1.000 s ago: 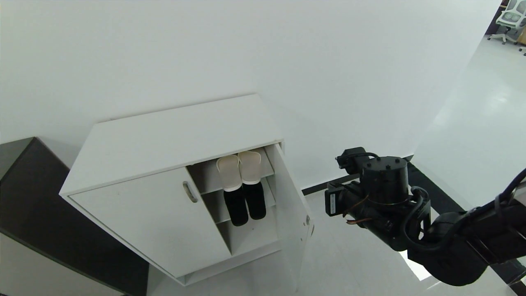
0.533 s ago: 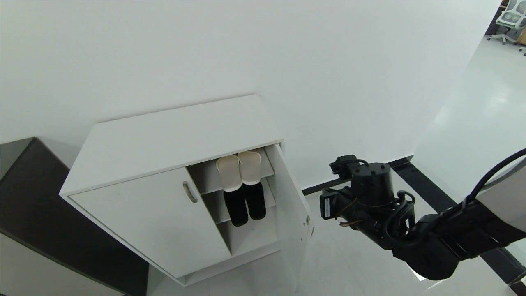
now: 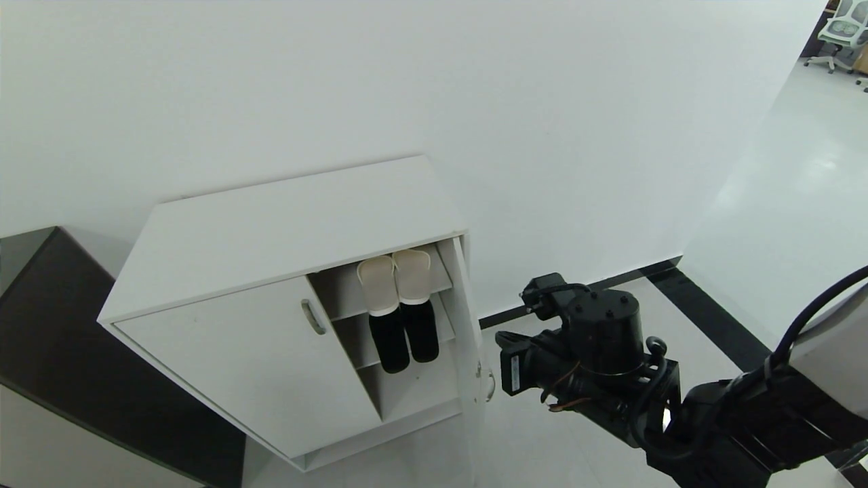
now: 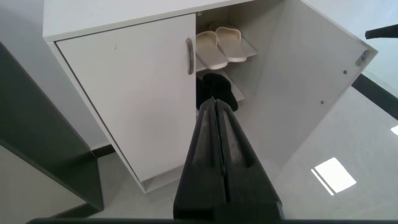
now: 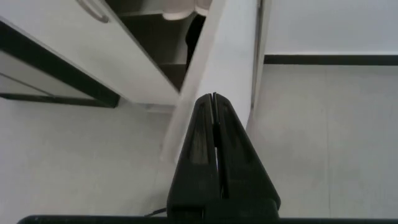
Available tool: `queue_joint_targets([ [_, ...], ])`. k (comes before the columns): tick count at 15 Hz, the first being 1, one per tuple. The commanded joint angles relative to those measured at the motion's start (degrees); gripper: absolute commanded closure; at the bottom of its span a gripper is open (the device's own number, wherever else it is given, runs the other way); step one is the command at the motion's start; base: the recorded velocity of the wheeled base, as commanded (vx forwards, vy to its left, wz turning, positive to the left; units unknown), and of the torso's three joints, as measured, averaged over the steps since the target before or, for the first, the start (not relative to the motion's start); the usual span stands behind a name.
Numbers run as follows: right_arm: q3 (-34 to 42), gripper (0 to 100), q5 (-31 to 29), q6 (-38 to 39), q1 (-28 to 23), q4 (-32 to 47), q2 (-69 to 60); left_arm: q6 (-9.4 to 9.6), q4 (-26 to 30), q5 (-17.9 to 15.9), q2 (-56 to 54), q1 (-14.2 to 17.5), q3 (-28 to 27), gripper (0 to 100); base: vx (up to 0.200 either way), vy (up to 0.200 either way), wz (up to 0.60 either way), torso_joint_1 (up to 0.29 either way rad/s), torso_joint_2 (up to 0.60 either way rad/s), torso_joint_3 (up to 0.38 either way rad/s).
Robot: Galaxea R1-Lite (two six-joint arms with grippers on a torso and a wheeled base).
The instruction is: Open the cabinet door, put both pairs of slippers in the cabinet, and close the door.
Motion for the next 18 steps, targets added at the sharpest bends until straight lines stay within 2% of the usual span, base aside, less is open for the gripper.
queue_joint_targets([
  [1,0.8,100,0.2,0.0,0.1,-0.1,-1.0,0.08,-0.1,0.0,-0.1,0.0,0.0,100,0.0,0.0,0.0,0.0,0.0,0.0],
  [11,1.5,100,0.2,-0.1,-0.8,-0.1,-0.9,-0.01,-0.1,0.8,0.0,0.0,0.0,100,0.0,0.0,0.0,0.0,0.0,0.0],
  [18,1.7,100,-0.1,-0.6,-1.9,-0.2,0.4,-0.1,-0.1,1.3,0.0,0.0,0.0,100,0.0,0.0,0.0,0.004,0.0,0.17],
])
